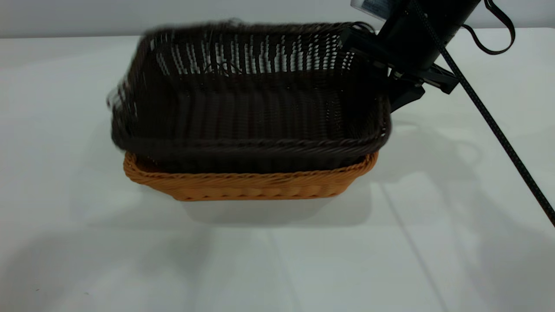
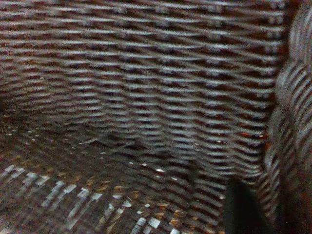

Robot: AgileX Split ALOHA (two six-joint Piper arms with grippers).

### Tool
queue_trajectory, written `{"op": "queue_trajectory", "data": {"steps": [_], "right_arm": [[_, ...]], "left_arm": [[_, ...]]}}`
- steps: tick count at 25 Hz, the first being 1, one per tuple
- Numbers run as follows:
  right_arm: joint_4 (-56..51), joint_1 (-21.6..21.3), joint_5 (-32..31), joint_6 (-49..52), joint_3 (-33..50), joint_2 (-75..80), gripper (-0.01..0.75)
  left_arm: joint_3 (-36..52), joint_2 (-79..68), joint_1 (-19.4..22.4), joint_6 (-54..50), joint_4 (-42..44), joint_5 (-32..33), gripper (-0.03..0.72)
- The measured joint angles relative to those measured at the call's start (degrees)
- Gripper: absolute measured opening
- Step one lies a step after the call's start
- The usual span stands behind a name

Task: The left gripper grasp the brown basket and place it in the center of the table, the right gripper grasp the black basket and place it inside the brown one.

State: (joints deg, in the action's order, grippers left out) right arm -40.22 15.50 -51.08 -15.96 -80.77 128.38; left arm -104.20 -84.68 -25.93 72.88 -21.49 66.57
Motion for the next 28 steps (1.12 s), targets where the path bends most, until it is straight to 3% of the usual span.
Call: {"op": "queue_trajectory", "data": {"steps": [6, 9, 13, 18, 28], "right_arm": [[0.2, 0.0, -6.9, 0.0, -5.8, -0.1, 0.459], [2.9, 0.0, -11.5, 0.0, -10.2, -1.5, 0.524], [6.2, 0.0, -16.5, 1.5, -16.1, -6.1, 0.537], [11.6, 0.0, -18.3, 4.2, -21.9, -15.5, 0.533], [17.1, 0.0, -20.6, 9.7, -22.2, -40.9, 0.531]], "left_arm": [[0.0, 0.2, 0.0, -0.1, 0.7, 0.0, 0.419], [0.0, 1.4, 0.0, -1.8, 4.3, 0.0, 0.419], [0.0, 4.4, 0.0, -9.0, 10.8, 0.0, 0.419], [0.0, 8.9, 0.0, -19.8, 18.8, 0.0, 0.419], [0.0, 18.7, 0.0, -36.9, 22.5, 0.3, 0.419]]}}
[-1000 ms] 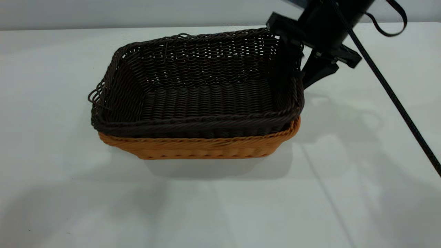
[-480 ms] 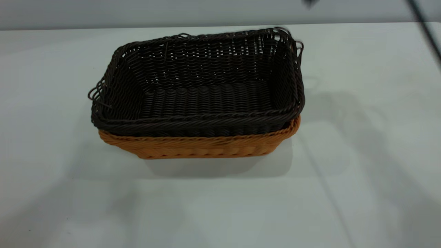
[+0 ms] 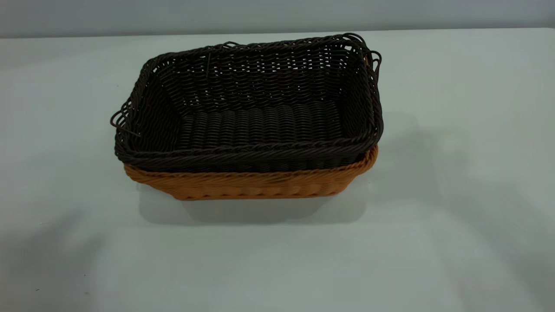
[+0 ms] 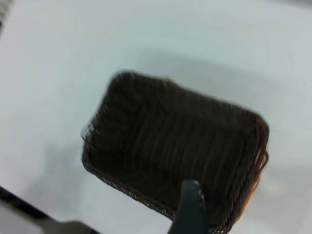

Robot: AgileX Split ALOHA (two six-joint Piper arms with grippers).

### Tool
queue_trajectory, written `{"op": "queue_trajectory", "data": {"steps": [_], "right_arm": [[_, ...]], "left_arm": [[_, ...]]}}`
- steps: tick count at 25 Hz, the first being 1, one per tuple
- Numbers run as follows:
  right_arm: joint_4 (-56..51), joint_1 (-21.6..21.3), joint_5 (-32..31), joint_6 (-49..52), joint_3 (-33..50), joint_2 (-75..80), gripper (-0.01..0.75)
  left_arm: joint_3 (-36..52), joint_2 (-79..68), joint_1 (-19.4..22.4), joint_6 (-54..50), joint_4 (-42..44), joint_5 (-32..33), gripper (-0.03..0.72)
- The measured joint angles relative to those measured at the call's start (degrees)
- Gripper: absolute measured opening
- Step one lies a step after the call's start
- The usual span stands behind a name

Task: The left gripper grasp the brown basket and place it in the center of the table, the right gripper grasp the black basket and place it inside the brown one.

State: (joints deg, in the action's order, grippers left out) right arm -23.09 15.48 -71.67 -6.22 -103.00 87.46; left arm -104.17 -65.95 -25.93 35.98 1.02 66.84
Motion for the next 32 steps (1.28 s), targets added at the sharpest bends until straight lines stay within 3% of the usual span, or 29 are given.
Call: {"op": "queue_trajectory", "data": {"steps": [5, 11, 21, 26, 32], "right_arm": [[1.0, 0.0, -0.4, 0.6, 2.7, -13.8, 0.531], [6.6, 0.0, -0.8, 0.9, 17.7, -30.2, 0.531], [17.0, 0.0, -1.0, 3.1, 46.9, -51.9, 0.531], [18.4, 0.0, 4.3, 3.2, 62.3, -62.2, 0.529], [18.8, 0.0, 7.2, 3.4, 75.2, -71.3, 0.529]], "left_arm": [[0.0, 6.6, 0.0, -12.8, 1.0, 0.0, 0.417], [4.8, 14.7, 0.0, -20.1, 0.9, 0.0, 0.417], [35.2, 29.3, 0.0, -31.7, 0.7, 0.0, 0.417], [51.6, 35.8, 0.0, -35.5, 0.6, 0.0, 0.417], [66.4, 41.8, 0.0, -37.0, 0.4, -1.5, 0.417]]}}
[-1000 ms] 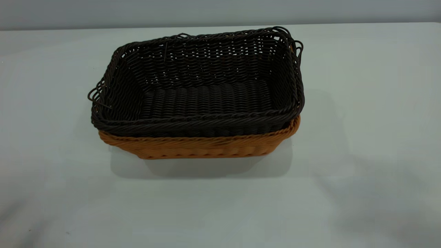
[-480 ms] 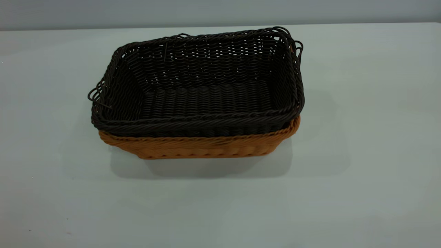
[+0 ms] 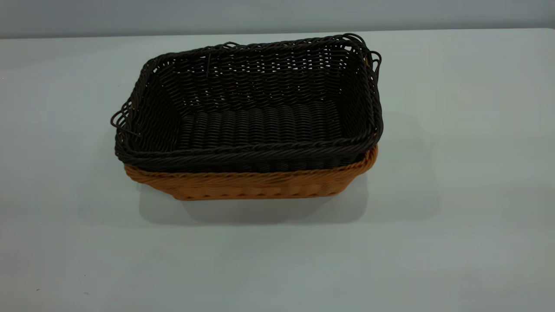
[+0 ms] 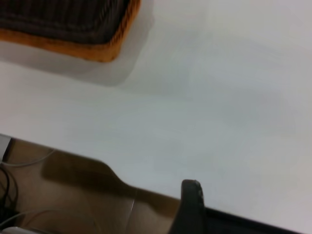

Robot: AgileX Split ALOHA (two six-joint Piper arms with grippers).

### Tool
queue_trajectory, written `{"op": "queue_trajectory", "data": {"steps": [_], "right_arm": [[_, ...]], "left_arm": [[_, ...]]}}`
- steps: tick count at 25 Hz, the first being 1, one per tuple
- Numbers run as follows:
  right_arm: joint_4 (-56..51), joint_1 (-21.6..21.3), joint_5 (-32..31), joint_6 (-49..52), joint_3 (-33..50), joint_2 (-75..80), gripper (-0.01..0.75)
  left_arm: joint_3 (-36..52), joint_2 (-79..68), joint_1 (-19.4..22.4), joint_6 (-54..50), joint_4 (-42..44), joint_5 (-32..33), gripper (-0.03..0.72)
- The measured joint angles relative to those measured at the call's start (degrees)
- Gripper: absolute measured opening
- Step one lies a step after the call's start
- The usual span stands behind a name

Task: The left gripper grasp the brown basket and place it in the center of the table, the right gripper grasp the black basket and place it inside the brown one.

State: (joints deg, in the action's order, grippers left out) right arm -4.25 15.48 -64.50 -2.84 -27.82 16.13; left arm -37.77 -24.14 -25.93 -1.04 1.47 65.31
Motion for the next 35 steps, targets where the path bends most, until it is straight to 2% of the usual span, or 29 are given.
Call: {"op": "queue_trajectory", "data": {"steps": [7, 21, 24, 27, 30, 35], "right_arm": [[0.1, 0.0, 0.8, 0.2, 0.8, -3.2, 0.529], [0.1, -0.1, 0.8, 0.2, 0.8, -3.3, 0.529], [0.0, -2.6, 0.8, 0.2, 0.8, -4.8, 0.529], [0.0, -8.8, 0.8, 0.2, 0.8, -8.0, 0.529], [0.0, -13.8, 0.8, 0.2, 0.8, -14.3, 0.529], [0.0, -15.1, 0.3, 0.2, 0.8, -17.0, 0.529]], "left_arm": [[9.6, 1.7, 0.0, -0.7, -2.3, -2.0, 0.417], [9.8, 1.7, 0.0, -0.7, -2.4, -2.9, 0.417], [9.8, 1.7, 0.3, -0.7, -2.4, -3.0, 0.417], [9.8, 1.7, 4.1, -0.7, -2.5, -3.0, 0.417], [9.8, 1.7, 9.9, -0.7, -2.5, -3.0, 0.417], [9.8, 2.1, 19.9, -0.7, -2.4, -3.0, 0.417]]}}
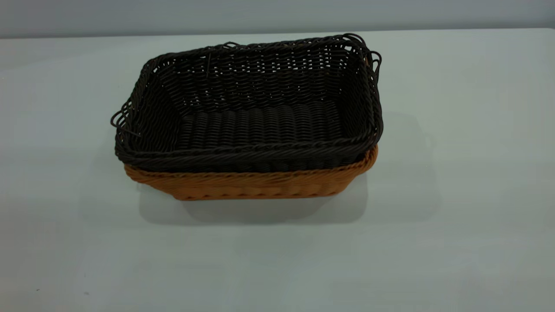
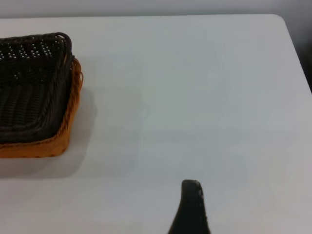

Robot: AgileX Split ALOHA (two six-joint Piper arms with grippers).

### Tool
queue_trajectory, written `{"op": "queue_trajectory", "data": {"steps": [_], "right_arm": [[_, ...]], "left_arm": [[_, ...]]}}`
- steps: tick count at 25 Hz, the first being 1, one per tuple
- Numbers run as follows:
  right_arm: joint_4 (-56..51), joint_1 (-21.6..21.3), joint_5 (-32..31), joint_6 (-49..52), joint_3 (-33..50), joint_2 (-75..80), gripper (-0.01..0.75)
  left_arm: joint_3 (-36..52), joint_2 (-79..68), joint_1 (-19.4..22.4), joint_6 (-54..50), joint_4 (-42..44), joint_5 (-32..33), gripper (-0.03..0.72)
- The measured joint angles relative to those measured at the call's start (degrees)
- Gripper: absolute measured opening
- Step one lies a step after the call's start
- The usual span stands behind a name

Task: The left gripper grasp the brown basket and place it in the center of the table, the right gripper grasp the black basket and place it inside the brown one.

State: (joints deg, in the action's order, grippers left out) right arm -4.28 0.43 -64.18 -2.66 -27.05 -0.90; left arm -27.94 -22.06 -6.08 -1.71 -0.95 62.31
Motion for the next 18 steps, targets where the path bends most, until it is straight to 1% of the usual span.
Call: {"op": "queue_trajectory", "data": {"steps": [3, 5, 12, 18], "right_arm": [[0.0, 0.0, 0.0, 0.0, 0.0, 0.0, 0.529], [0.0, 0.0, 0.0, 0.0, 0.0, 0.0, 0.529], [0.0, 0.0, 0.0, 0.0, 0.0, 0.0, 0.529], [0.0, 0.0, 0.0, 0.0, 0.0, 0.0, 0.529]], "left_arm": [[0.0, 2.5, 4.5, 0.0, 0.0, -0.1, 0.417], [0.0, 5.7, 5.8, 0.0, 0.0, -0.1, 0.417], [0.0, 21.6, 5.9, 0.0, 0.0, 0.6, 0.417], [0.0, 23.1, 6.0, 0.0, 0.0, 1.2, 0.417]]}}
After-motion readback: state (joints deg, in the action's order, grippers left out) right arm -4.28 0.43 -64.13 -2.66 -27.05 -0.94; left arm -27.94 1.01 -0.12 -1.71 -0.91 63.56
